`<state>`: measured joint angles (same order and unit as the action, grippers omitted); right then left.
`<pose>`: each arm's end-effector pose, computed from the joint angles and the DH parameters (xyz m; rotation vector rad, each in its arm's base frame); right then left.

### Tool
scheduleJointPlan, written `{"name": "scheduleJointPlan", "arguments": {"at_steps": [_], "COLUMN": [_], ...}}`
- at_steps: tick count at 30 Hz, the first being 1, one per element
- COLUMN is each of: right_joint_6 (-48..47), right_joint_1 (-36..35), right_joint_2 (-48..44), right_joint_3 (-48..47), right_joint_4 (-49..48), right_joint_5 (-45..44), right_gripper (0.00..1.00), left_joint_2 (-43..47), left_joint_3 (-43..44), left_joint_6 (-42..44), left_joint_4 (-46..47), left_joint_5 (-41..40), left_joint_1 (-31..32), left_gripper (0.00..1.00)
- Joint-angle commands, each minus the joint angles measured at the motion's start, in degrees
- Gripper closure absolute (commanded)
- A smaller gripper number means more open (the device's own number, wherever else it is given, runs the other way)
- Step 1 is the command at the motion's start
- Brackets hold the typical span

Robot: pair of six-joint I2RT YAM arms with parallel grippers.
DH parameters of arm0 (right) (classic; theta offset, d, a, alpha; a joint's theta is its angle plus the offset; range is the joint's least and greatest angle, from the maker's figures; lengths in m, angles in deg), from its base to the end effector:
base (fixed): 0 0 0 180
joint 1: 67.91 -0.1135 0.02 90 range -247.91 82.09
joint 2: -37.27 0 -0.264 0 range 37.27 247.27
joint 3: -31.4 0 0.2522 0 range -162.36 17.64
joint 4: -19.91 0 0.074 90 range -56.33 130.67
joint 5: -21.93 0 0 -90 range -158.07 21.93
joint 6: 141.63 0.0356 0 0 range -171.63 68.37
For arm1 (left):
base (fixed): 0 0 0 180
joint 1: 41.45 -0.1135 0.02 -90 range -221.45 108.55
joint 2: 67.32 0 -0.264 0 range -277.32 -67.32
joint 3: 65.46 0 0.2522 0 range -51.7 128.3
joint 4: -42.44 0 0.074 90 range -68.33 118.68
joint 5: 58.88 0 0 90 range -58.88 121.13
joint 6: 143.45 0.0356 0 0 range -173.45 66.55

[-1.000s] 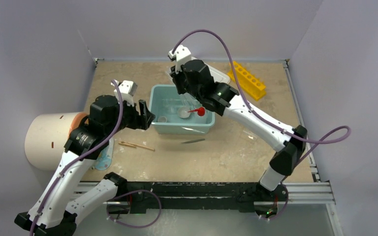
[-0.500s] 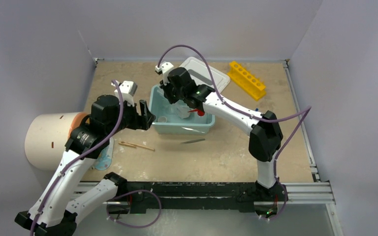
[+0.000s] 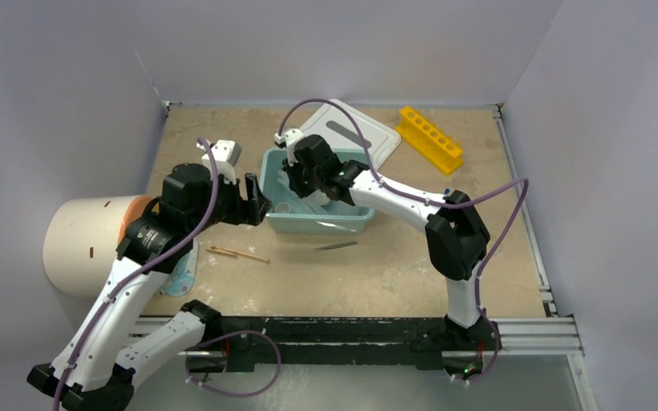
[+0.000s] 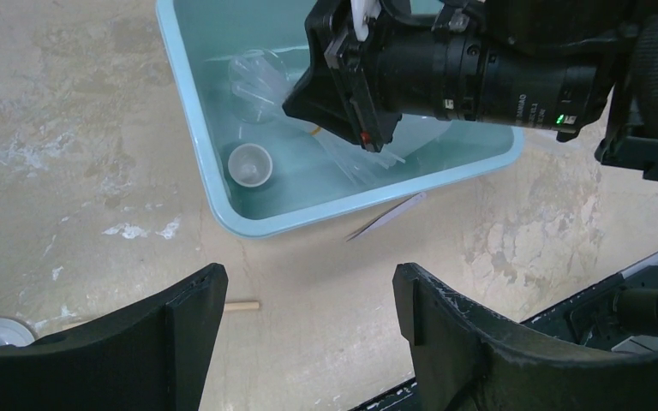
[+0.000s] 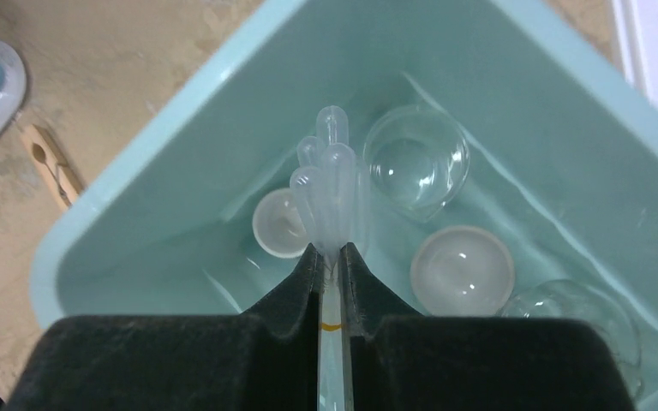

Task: Organize the chemistry lab equipment

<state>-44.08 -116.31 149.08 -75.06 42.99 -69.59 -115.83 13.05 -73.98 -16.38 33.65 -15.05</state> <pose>0.3098 0.3475 0.2829 -0.7231 1.9897 0.5668 0.1422 -0.0723 0.3845 0.1361 2.1150 -0.5418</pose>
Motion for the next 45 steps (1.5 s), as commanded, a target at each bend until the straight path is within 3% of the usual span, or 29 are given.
{"name": "scheduleJointPlan", "arguments": {"at_steps": [1, 4, 11, 15, 24, 36, 45], "right_joint_6": [0.70, 0.66, 0.58, 1.11, 3.59, 7.05, 6.85], "right_joint_1": [0.15, 0.15, 0.19, 0.15, 0.15, 0.15, 0.15], "right_joint_2": [-1.35, -1.50, -2.78, -4.36, -12.05, -28.95, -38.18], "right_joint_3": [2.14, 3.12, 3.33, 3.14, 4.48, 14.09, 19.96], "right_joint_4": [-2.60, -2.82, -2.89, -3.34, -4.68, -9.06, -8.82], "right_joint_5": [-0.58, -1.44, -2.32, -2.31, -2.06, -0.99, -2.83], "right_gripper": [1.00, 0.95, 0.65, 0.53, 0.42, 0.34, 0.29], "left_joint_2": [-0.19, -0.67, -1.03, -1.18, -0.11, -3.36, -8.19], "left_joint_3": [-0.23, -0.20, -0.14, -1.00, -3.52, -10.76, -11.77], "left_joint_6": [-1.00, -1.00, -2.85, -5.71, -18.21, -56.75, -64.85], "left_joint_4": [2.42, 2.56, 2.07, 1.18, -0.28, -12.86, -13.57], "left_joint_5": [-0.04, -0.29, -0.49, -0.82, -4.94, -12.38, -17.71], "left_joint_1": [0.24, 0.24, 0.24, 0.24, 0.24, 0.24, -1.29], "left_gripper": [0.28, 0.28, 0.28, 0.28, 0.29, 0.33, 0.34]}}
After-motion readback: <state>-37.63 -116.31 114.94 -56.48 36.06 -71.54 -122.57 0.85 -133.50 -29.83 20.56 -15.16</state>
